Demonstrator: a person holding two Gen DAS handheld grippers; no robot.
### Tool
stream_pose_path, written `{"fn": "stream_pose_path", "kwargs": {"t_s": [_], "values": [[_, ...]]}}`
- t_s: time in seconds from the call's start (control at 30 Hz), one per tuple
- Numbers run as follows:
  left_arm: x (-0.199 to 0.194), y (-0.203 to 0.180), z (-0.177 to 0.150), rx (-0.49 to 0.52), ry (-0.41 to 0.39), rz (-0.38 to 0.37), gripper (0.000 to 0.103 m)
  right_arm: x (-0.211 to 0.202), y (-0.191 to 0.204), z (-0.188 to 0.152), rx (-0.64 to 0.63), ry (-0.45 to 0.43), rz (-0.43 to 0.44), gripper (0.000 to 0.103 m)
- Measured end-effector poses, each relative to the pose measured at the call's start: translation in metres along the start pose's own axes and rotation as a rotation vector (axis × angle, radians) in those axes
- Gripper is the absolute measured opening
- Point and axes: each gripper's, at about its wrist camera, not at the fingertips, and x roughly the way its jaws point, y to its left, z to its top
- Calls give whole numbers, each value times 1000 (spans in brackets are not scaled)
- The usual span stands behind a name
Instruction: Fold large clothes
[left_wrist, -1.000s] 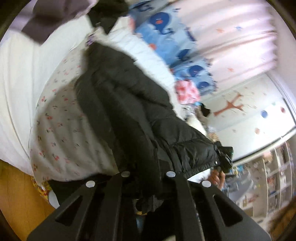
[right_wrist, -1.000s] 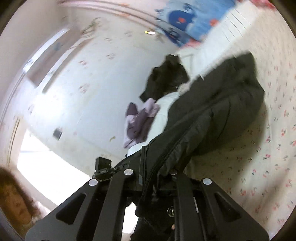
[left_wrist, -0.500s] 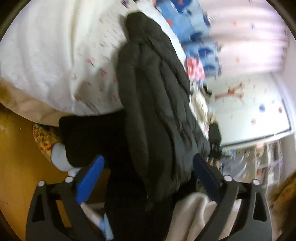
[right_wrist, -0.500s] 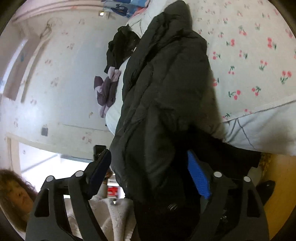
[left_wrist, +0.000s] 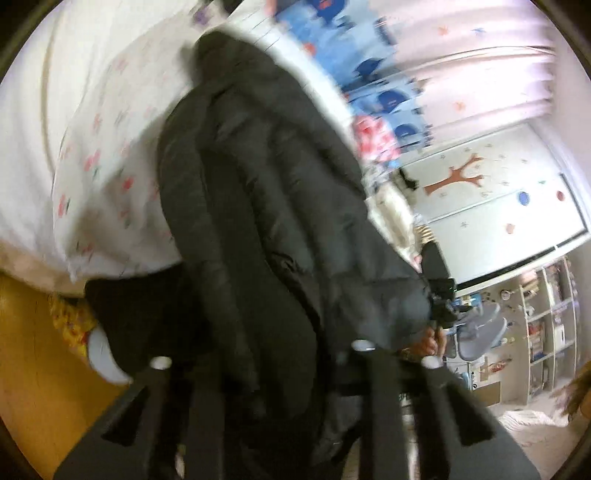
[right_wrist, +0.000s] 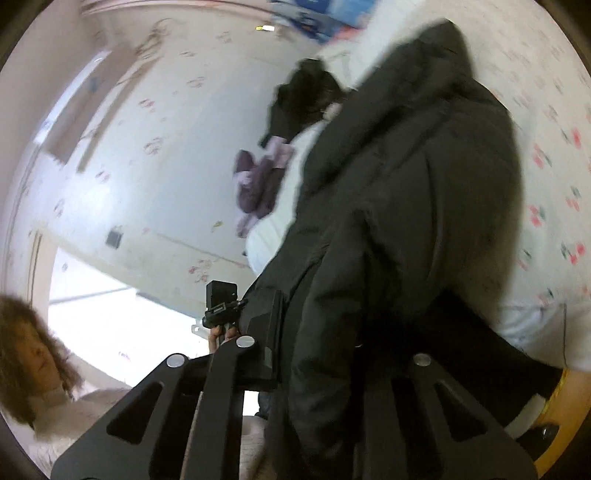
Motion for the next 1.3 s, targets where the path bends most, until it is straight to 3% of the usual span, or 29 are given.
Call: {"fn": "stream_pose_path", "kwargs": {"t_s": [0.07, 0.13, 0.2, 0.23, 0.27, 0.3, 0.33, 0.37, 0.4, 0.47, 0.53, 0.57, 0.6, 0.63, 0.77, 0.87, 1.03, 1.3], "values": [[-14, -17, 2, 48, -32, -34, 18, -5, 17, 2, -44, -3, 48, 15], [-18, -21, 2, 80, -17, -26, 18, -4, 22, 1, -49, 26, 18, 25], [-11, -6, 0, 58, 50, -13, 21, -1, 14, -3, -23, 66, -29, 69], [-6, 5, -3, 32, 77, 0, 27, 2, 4, -8, 0, 82, -63, 72], [1, 19, -7, -12, 115, 10, 49, 5, -7, -13, 31, 100, -94, 73], [6, 30, -12, -51, 135, 16, 65, 5, -15, -19, 54, 110, -106, 72], [8, 38, -18, -80, 135, 24, 66, 6, -22, -24, 70, 107, -105, 72], [9, 43, -23, -106, 127, 10, 67, 5, -26, -30, 76, 92, -93, 65], [9, 43, -27, -109, 124, -22, 67, 6, -26, -33, 75, 83, -72, 49], [8, 32, -32, -68, 106, -45, 67, 6, -22, -35, 55, 70, -51, 29], [3, 14, -30, -20, 80, -57, 53, 5, -6, -31, 4, 43, -20, 21], [-3, 3, -26, 7, 50, -52, 36, 4, 6, -27, -31, 18, 9, 19], [-11, -6, -22, 18, 16, -63, 23, 3, 13, -24, -49, 3, 29, 18], [-16, -14, -20, 27, -16, -77, 20, 1, 22, -20, -69, -16, 52, 18], [-53, -49, -6, 80, -159, -145, 16, -11, 59, -2, -144, -114, 184, 17], [-70, -67, 6, 107, -219, -180, 16, -22, 70, 10, -162, -171, 252, 17], [-76, -63, 54, 79, -285, -199, 16, -21, 57, 59, -134, -230, 268, 17], [-52, -61, 178, 54, -428, -161, 16, 0, 47, 189, -116, -321, 183, 17]]}}
